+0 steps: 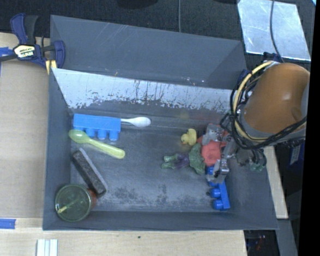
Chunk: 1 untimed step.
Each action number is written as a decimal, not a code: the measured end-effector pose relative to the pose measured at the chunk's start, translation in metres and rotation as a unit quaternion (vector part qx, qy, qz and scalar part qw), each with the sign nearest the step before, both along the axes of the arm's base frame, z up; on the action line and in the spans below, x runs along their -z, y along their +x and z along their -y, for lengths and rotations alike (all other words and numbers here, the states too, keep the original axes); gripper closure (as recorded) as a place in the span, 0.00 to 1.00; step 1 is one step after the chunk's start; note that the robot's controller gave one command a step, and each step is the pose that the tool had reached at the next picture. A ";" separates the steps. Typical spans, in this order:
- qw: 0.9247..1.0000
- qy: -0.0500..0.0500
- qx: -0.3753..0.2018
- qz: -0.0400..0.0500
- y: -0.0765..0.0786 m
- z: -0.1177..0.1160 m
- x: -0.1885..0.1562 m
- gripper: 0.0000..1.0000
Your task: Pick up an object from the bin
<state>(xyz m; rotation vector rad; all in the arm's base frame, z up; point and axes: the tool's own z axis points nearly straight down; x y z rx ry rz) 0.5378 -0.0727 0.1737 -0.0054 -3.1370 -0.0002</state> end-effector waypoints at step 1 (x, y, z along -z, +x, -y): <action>1.000 0.000 -0.001 0.004 0.002 0.000 -0.005 0.00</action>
Offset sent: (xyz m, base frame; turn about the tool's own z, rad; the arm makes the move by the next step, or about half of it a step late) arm 0.0684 0.0164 -0.1037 -0.0308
